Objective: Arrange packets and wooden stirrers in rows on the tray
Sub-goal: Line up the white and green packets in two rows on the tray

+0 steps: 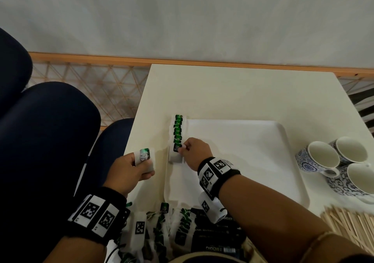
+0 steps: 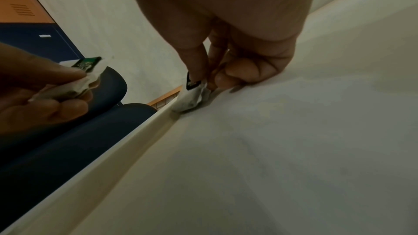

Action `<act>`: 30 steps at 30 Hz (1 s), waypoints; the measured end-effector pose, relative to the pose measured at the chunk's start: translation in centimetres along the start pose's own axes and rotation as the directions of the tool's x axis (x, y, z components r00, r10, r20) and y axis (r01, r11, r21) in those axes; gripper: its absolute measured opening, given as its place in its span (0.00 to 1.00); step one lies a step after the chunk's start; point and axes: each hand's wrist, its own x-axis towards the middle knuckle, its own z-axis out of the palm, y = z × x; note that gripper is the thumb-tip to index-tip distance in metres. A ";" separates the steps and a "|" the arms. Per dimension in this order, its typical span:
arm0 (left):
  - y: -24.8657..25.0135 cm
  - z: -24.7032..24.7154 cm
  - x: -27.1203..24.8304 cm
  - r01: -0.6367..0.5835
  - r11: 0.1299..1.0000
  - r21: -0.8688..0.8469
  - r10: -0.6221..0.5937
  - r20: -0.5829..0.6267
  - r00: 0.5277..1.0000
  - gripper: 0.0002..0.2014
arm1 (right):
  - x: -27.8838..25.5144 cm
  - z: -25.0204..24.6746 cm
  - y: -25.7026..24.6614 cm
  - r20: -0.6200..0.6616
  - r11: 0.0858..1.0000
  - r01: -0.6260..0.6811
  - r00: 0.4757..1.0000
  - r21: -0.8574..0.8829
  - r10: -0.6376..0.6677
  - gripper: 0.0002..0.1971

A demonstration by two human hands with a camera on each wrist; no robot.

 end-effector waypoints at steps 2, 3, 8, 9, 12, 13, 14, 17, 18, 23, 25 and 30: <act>0.1 0.1 -0.1 0.000 1.000 -0.002 0.000 0.001 1.000 0.02 | -0.3 -0.1 0.1 -0.001 0.997 -0.028 1.000 0.073 0.028 0.11; 0.1 0.1 -0.1 0.000 1.000 0.000 0.000 0.001 1.000 0.02 | -0.5 -0.2 0.2 0.007 0.994 -0.034 0.999 0.104 0.034 0.15; 0.1 0.2 -0.3 0.009 1.000 0.001 -0.009 0.002 1.000 0.02 | -1.4 -0.7 0.6 0.072 0.999 0.051 0.996 0.021 -0.052 0.28; 0.2 0.2 -0.3 0.011 1.000 0.004 -0.011 0.004 1.000 0.02 | -1.3 -0.6 0.7 0.067 0.998 0.065 0.996 -0.002 -0.064 0.25; 0.4 0.4 -0.4 0.020 1.000 0.005 -0.020 0.020 1.000 0.02 | -1.1 -0.2 0.8 0.038 0.996 0.090 0.995 -0.029 -0.089 0.21; 0.5 0.5 -0.4 0.024 1.000 0.007 -0.024 0.027 0.999 0.02 | -1.0 -0.1 0.8 0.033 0.995 0.094 0.995 -0.033 -0.093 0.21; 0.6 0.5 -0.4 0.030 0.999 0.011 -0.030 0.034 0.999 0.02 | -0.9 -0.1 0.8 0.032 0.995 0.096 0.995 -0.037 -0.095 0.20; 1.0 0.8 -0.4 0.045 0.999 0.028 -0.046 0.058 0.997 0.03 | -0.7 0.1 0.8 0.034 0.992 0.108 0.994 -0.064 -0.106 0.20; 1.1 0.9 -0.5 0.049 0.998 0.029 -0.051 0.065 0.997 0.04 | -0.6 0.1 0.8 0.031 0.991 0.108 0.994 -0.077 -0.105 0.21; 1.3 1.4 -0.6 0.016 0.994 0.104 -0.026 0.096 0.995 0.06 | -1.8 -0.5 -0.1 0.027 0.980 0.196 0.980 0.019 -0.196 0.19; 1.3 1.6 -0.7 -0.004 0.991 0.134 -0.012 0.124 0.992 0.05 | -2.6 -0.7 -0.5 0.117 0.962 0.249 0.958 0.109 -0.261 0.18; 1.5 2.5 -0.8 -0.007 0.979 0.204 -0.027 0.163 0.986 0.04 | -3.7 -0.5 -0.6 0.239 0.944 0.251 0.923 0.215 -0.300 0.07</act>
